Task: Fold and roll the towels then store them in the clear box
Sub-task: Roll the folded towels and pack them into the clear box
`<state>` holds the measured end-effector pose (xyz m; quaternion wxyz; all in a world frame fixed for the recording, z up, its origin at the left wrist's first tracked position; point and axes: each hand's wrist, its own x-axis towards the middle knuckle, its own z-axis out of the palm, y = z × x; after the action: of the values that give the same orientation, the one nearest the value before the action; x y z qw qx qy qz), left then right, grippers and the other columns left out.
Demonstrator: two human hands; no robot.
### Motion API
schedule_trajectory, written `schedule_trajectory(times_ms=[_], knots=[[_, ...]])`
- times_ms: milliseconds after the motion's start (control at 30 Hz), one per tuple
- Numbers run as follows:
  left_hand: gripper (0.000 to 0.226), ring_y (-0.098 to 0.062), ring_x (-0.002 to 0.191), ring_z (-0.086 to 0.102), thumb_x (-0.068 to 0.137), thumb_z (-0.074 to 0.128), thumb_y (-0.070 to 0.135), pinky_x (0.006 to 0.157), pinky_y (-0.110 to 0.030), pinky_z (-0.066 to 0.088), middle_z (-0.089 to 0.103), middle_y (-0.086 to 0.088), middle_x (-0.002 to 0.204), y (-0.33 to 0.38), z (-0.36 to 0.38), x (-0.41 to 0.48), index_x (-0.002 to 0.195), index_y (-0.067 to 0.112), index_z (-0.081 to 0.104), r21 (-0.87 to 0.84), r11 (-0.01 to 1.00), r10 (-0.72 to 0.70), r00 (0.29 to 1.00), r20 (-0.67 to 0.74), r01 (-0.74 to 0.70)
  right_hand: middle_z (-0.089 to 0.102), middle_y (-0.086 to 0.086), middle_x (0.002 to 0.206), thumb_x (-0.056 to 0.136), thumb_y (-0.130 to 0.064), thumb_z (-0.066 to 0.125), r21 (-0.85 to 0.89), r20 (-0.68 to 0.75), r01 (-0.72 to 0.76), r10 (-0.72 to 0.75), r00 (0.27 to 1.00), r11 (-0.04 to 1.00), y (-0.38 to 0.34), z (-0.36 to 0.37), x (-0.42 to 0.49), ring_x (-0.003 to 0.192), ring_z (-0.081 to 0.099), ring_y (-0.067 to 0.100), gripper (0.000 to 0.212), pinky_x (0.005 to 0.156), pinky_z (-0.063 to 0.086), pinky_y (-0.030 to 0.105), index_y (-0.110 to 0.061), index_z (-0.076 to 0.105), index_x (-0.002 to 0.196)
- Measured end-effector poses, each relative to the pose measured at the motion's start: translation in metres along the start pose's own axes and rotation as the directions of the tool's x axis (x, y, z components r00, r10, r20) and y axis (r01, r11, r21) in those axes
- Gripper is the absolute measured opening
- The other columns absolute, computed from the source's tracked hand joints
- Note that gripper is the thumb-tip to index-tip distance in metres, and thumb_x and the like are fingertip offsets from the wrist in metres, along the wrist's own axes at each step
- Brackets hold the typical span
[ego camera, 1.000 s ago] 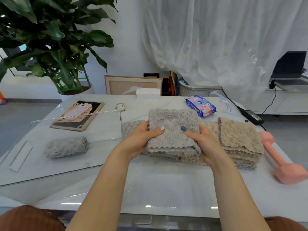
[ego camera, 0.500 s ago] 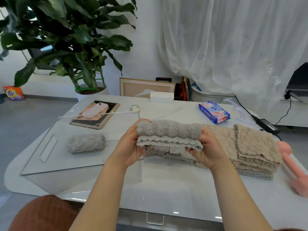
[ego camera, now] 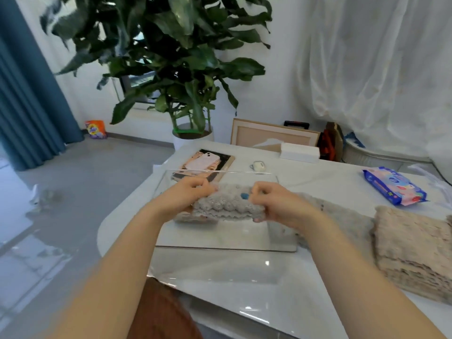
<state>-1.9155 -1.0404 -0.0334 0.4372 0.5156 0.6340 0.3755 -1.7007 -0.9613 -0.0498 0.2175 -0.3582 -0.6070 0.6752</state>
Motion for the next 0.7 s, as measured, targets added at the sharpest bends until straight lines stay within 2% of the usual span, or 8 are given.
schedule_trajectory(times_ms=[100,200,267,333,400,467,533,700], knots=[[0.009,-0.012,0.069,0.050,0.089,0.060,0.015,0.060,-0.021,0.046,0.055,0.002,0.078,-0.018,-0.034,0.016,0.081,0.013,0.059,0.317,0.945,-0.091,0.996,0.006,0.084,0.045,0.009,0.089,0.084,0.012,0.049,-0.180,-0.089,-0.112,0.097,0.991,0.977,0.003,0.035,0.047,0.069,0.052,0.019,0.029,0.057,0.056,0.029,-0.015,0.048,0.072],[0.012,-0.021,0.077,0.065,0.082,0.056,0.007,0.072,-0.031,0.058,0.067,-0.008,0.091,-0.039,-0.045,0.036,0.089,0.006,0.066,0.584,0.770,-0.256,0.963,-0.083,0.255,0.048,0.010,0.087,0.082,0.020,0.039,-0.331,-0.112,-0.283,0.260,0.959,0.900,0.016,0.063,0.083,0.074,0.051,0.021,0.037,0.067,0.059,0.036,-0.013,0.052,0.070],[0.015,-0.027,0.081,0.069,0.079,0.059,0.006,0.076,-0.036,0.059,0.067,-0.014,0.093,-0.048,-0.038,0.044,0.093,0.004,0.062,0.746,0.589,-0.325,0.936,-0.132,0.310,0.047,0.009,0.082,0.083,0.023,0.036,-0.435,-0.097,-0.378,0.375,0.922,0.818,0.027,0.077,0.099,0.074,0.049,0.024,0.040,0.057,0.057,0.032,-0.009,0.055,0.068],[0.027,-0.029,0.091,0.067,0.079,0.063,0.004,0.076,-0.032,0.055,0.063,-0.015,0.093,-0.058,-0.030,0.051,0.105,0.003,0.059,0.845,0.429,-0.354,0.920,-0.167,0.318,0.049,0.009,0.086,0.087,0.022,0.036,-0.508,-0.068,-0.423,0.455,0.888,0.750,0.037,0.087,0.108,0.078,0.048,0.027,0.041,0.043,0.052,0.025,-0.008,0.056,0.067],[0.034,-0.029,0.105,0.062,0.083,0.062,0.004,0.078,-0.031,0.050,0.061,-0.016,0.111,-0.068,-0.025,0.059,0.116,0.002,0.054,0.890,0.343,-0.340,0.923,-0.181,0.301,0.053,0.004,0.089,0.089,0.019,0.038,-0.541,-0.059,-0.441,0.491,0.869,0.716,0.044,0.090,0.115,0.082,0.048,0.025,0.041,0.045,0.051,0.022,-0.009,0.060,0.070],[0.035,-0.028,0.114,0.056,0.089,0.054,0.004,0.085,-0.031,0.047,0.056,-0.016,0.126,-0.077,-0.024,0.064,0.123,0.002,0.051,0.902,0.322,-0.310,0.932,-0.188,0.289,0.052,0.001,0.083,0.090,0.017,0.037,-0.526,-0.077,-0.454,0.492,0.867,0.719,0.049,0.090,0.118,0.089,0.046,0.026,0.038,0.065,0.049,0.024,-0.004,0.069,0.088],[0.034,-0.029,0.118,0.053,0.092,0.047,0.003,0.090,-0.032,0.045,0.052,-0.016,0.130,-0.084,-0.024,0.069,0.127,0.001,0.049,0.901,0.325,-0.292,0.937,-0.192,0.286,0.051,0.004,0.087,0.091,0.018,0.035,-0.499,-0.084,-0.473,0.503,0.861,0.726,0.054,0.090,0.122,0.093,0.044,0.027,0.042,0.076,0.050,0.028,0.000,0.067,0.111],[0.034,-0.030,0.118,0.053,0.093,0.043,0.002,0.090,-0.031,0.044,0.052,-0.016,0.130,-0.092,-0.027,0.076,0.126,0.003,0.051,0.921,0.308,-0.266,0.951,-0.157,0.238,0.047,0.006,0.106,0.087,0.023,0.028,-0.571,-0.043,-0.455,0.528,0.848,0.684,0.058,0.090,0.128,0.102,0.042,0.027,0.055,0.101,0.046,0.037,-0.003,0.062,0.122]])
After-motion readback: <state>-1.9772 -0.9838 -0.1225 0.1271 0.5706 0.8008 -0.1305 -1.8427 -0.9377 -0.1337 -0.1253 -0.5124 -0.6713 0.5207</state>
